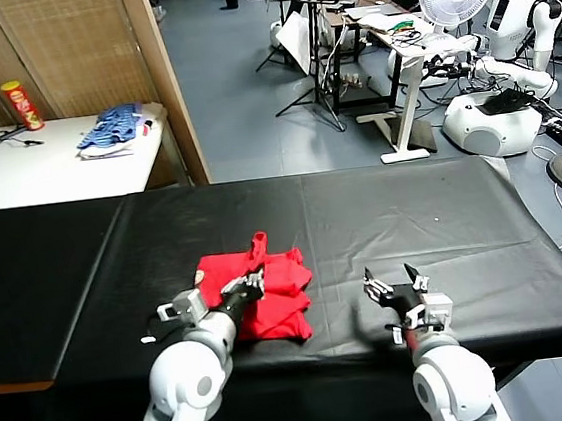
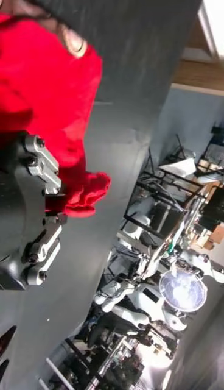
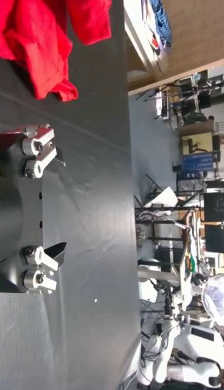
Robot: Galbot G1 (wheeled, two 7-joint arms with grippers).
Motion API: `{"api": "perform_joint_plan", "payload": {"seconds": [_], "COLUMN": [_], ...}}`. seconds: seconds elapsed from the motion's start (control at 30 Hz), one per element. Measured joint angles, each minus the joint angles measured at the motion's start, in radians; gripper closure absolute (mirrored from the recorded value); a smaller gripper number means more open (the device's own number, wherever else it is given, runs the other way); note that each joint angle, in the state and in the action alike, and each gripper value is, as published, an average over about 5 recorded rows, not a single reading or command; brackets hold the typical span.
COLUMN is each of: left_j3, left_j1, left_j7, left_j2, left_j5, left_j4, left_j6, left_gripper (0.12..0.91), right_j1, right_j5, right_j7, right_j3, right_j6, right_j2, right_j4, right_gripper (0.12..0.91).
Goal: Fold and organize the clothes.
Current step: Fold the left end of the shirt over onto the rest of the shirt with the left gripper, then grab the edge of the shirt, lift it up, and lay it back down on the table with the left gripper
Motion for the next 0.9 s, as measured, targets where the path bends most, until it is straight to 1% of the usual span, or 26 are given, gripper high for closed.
{"api": "perform_joint_plan", "payload": {"seconds": [0.1, 0.2, 0.27, 0.3, 0.37, 0.43, 0.53, 0.6, 0.7, 0.77, 0.9], "left_j3": [-0.001, -0.007, -0.017, -0.022, -0.037, -0.055, -0.087, -0.11, -0.146, -0.168, -0.199], "left_j1": [0.001, 0.004, 0.006, 0.007, 0.011, 0.018, 0.037, 0.055, 0.083, 0.098, 0.112], "left_j7": [0.003, 0.004, 0.01, 0.013, 0.023, 0.031, 0.046, 0.057, 0.066, 0.069, 0.083], "left_j2": [-0.024, -0.042, -0.042, -0.038, -0.022, 0.003, 0.05, 0.08, 0.108, 0.115, 0.119], "left_j5": [-0.003, -0.023, -0.026, -0.022, -0.008, 0.011, 0.047, 0.067, 0.078, 0.08, 0.087], "left_j4": [0.009, 0.004, -0.006, -0.012, -0.024, -0.036, -0.051, -0.055, -0.055, -0.05, -0.03], "left_j6": [-0.005, -0.008, -0.012, -0.015, -0.022, -0.028, -0.039, -0.045, -0.049, -0.052, -0.06], "left_gripper": [0.498, 0.338, 0.269, 0.25, 0.237, 0.234, 0.232, 0.232, 0.232, 0.232, 0.232], "right_j1": [0.009, 0.024, 0.04, 0.051, 0.079, 0.116, 0.179, 0.219, 0.256, 0.263, 0.255], "right_j5": [0.001, 0.022, 0.052, 0.069, 0.098, 0.112, 0.096, 0.063, -0.027, -0.122, -0.322], "right_j7": [-0.022, -0.058, -0.087, -0.099, -0.117, -0.125, -0.127, -0.128, -0.122, -0.106, -0.067], "right_j3": [-0.012, -0.035, -0.062, -0.08, -0.121, -0.168, -0.246, -0.298, -0.363, -0.392, -0.416], "right_j6": [0.007, 0.022, 0.029, 0.03, 0.029, 0.027, 0.016, -0.001, -0.036, -0.044, -0.013], "right_j2": [-0.006, -0.017, -0.028, -0.034, -0.042, -0.043, -0.035, -0.027, -0.015, -0.006, 0.007], "right_j4": [-0.01, -0.021, -0.03, -0.034, -0.043, -0.057, -0.09, -0.119, -0.173, -0.21, -0.261], "right_gripper": [0.227, 0.227, 0.227, 0.227, 0.227, 0.227, 0.227, 0.227, 0.227, 0.227, 0.227]}}
